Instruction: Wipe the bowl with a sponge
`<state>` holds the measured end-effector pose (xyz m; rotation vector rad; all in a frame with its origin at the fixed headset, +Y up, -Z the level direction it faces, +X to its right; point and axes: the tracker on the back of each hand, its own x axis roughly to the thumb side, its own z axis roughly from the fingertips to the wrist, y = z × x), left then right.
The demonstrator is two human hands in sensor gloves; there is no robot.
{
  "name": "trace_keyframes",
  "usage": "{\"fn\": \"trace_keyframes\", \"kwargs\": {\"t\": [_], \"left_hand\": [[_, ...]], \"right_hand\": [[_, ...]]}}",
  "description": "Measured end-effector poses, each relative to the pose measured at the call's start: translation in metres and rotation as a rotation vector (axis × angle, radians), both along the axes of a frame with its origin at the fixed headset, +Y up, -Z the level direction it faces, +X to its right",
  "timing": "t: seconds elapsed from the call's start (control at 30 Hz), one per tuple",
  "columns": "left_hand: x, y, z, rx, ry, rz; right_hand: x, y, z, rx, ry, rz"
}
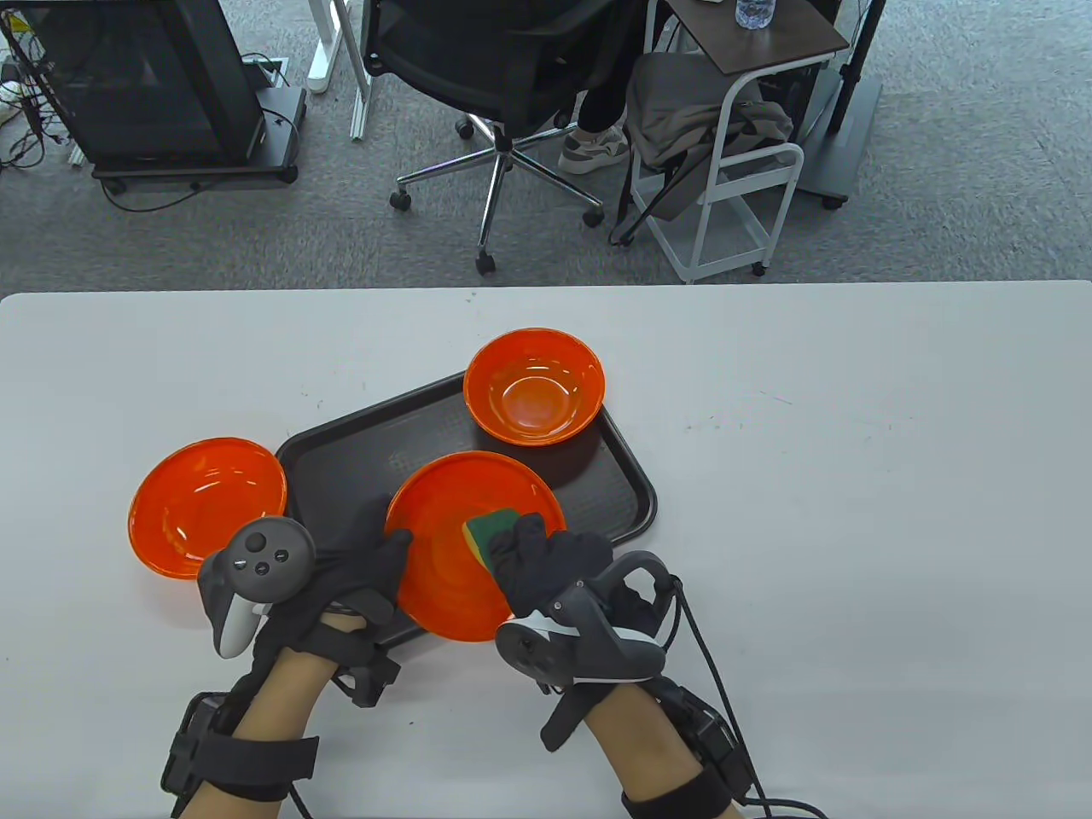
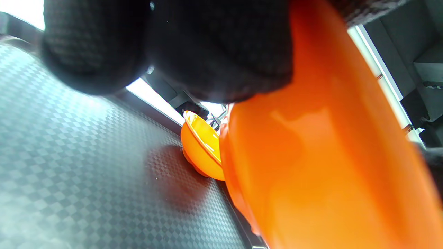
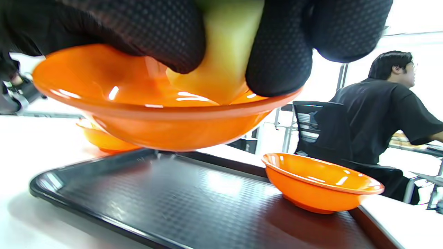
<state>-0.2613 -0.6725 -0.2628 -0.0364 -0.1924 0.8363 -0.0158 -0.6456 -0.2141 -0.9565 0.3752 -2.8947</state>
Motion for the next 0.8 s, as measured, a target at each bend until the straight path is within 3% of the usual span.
{"fn": "trace_keyframes", "kwargs": {"t": [0.2, 0.4, 0.57, 0.67, 0.8], "left_hand": [[0.005, 0.001, 0.002, 0.004, -0.025, -0.033], [0.014, -0.002, 0.002, 0.013, -0.073, -0.047], [0.019, -0.002, 0.003, 0.034, -0.083, -0.072], [0.021, -0.003, 0.003, 0.037, -0.079, -0.079], [0.016, -0.004, 0.002, 0.042, -0.055, -0.101]], "right_hand": [[-0.010, -0.007, -0.001, -0.005, -0.093, 0.134], [-0.017, -0.013, -0.004, 0.032, -0.089, 0.158], [-0.022, -0.017, -0.002, 0.045, 0.002, 0.124], [-0.027, -0.019, 0.001, 0.020, 0.125, 0.072], [-0.032, -0.021, 0.005, -0.094, 0.239, 0.032]]}}
